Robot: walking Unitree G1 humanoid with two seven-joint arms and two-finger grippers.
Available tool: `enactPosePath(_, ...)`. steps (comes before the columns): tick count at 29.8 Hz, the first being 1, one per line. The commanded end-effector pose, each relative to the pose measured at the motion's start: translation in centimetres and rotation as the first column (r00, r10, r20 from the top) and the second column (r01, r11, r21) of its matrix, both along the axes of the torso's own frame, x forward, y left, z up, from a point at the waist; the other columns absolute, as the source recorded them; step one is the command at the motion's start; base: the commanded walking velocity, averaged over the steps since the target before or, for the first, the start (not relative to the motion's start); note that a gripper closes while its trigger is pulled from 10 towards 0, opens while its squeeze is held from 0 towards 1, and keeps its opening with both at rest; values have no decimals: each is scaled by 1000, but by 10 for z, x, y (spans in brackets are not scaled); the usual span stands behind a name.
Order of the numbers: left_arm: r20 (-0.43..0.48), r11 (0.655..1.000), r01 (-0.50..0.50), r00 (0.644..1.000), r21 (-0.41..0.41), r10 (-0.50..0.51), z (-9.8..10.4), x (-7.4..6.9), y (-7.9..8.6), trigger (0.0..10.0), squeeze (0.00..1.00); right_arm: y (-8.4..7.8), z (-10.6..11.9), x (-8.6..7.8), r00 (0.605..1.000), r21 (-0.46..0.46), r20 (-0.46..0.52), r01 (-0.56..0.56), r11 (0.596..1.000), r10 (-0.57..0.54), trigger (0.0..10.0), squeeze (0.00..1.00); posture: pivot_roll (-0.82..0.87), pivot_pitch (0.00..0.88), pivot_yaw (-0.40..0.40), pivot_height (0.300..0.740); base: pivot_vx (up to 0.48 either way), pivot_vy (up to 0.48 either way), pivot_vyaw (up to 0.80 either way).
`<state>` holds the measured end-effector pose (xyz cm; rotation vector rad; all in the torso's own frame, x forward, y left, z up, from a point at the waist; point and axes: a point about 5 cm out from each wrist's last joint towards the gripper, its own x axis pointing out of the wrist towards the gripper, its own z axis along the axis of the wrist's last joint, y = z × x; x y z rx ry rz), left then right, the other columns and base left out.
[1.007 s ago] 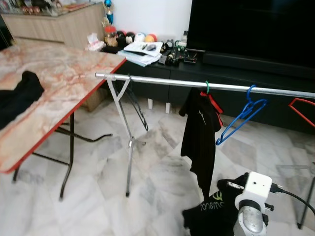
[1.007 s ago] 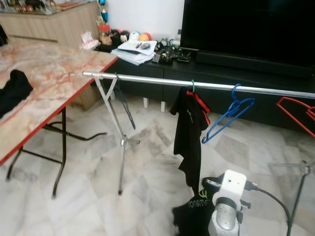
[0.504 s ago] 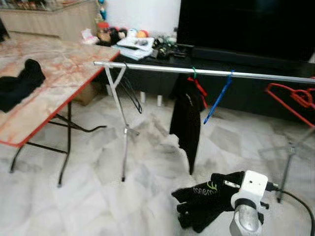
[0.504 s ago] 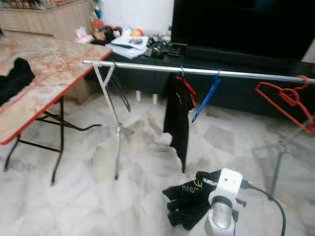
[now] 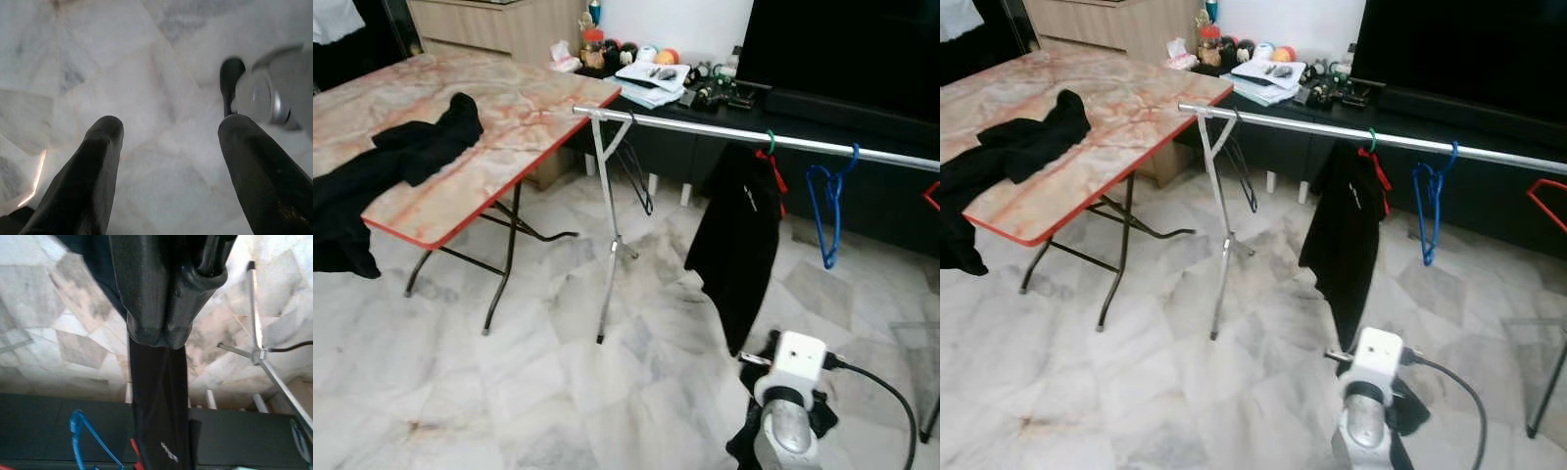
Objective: Hang hanger
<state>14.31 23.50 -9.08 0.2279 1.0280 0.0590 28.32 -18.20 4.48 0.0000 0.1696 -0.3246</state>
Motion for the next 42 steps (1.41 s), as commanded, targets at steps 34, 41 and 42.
enactPosePath(34, -33, 1000, 6, 999, -7, -6, -3, -7, -2, 10000, 0, -10, -1, -1, 1000, -4, -8, 18, 1000, -18, 10000, 0, 54, 63, -14, 740, 0, 356, 0)
enactPosePath(41, -37, 1000, 11, 999, -6, -11, -4, -8, -2, 10000, 0, -9, -1, 0, 1000, -3, -4, 16, 1000, -16, 10000, 0, 51, 54, -14, 740, 0, 395, 0)
enactPosePath(42, -38, 1000, 11, 999, -6, -11, -4, -8, -2, 10000, 0, -9, 0, 0, 1000, -3, -4, 15, 1000, -15, 10000, 0, 51, 53, -14, 740, 0, 398, 0)
